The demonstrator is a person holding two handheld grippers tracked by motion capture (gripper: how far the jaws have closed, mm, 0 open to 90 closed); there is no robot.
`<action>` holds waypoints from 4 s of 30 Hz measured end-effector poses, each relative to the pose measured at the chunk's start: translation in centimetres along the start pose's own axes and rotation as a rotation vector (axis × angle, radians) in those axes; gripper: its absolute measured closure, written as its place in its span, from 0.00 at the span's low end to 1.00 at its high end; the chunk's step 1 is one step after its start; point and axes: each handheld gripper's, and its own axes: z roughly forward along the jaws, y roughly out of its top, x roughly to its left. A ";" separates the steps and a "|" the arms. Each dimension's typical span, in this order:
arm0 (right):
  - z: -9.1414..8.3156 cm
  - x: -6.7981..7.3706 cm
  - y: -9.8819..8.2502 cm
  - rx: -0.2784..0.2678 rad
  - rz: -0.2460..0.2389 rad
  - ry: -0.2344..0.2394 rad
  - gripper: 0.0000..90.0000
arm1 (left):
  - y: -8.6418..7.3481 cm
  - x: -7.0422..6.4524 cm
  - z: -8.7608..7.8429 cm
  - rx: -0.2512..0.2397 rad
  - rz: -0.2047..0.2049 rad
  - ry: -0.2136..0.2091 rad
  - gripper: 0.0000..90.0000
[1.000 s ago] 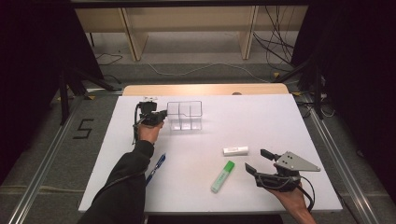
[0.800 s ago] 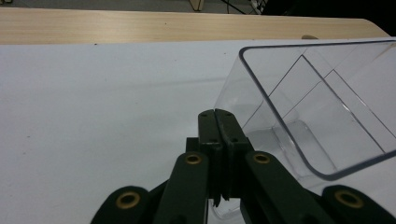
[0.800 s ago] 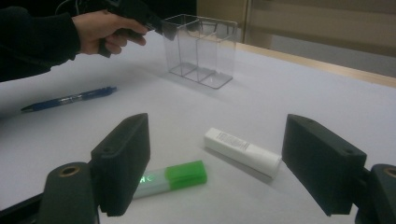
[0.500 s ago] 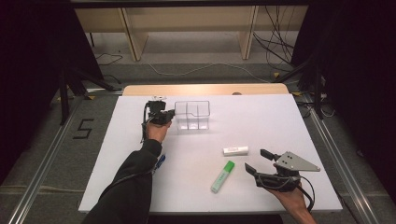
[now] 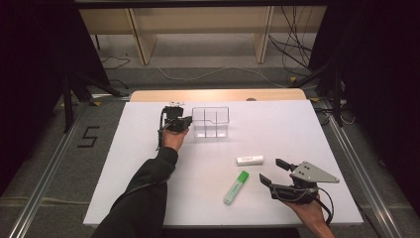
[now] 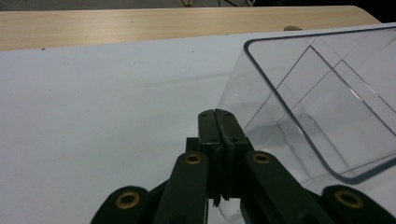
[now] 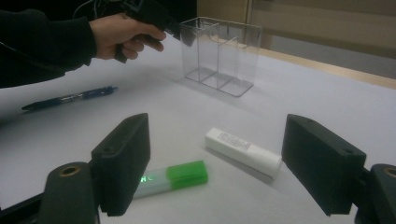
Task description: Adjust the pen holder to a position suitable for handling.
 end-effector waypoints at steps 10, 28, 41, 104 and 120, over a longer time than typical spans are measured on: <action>0.0 0.0 0.0 0.005 0.003 0.001 0.27 | -0.1 0.0 0.2 0.002 -0.007 -0.005 0.99; 0.0 0.1 0.0 0.001 0.006 0.003 0.27 | 0.1 2.2 -6.8 0.064 0.022 -0.026 0.42; -0.1 0.1 0.0 -0.002 0.002 -0.002 0.27 | -1.1 1.6 -9.4 0.158 0.042 -0.115 0.25; 0.1 0.3 -0.2 0.020 -0.010 0.006 0.27 | -8.9 0.0 -14.6 0.442 0.232 -0.076 0.26; 0.1 0.3 -0.2 0.023 -0.011 0.015 0.27 | -9.9 0.3 -14.6 0.504 0.241 -0.050 0.26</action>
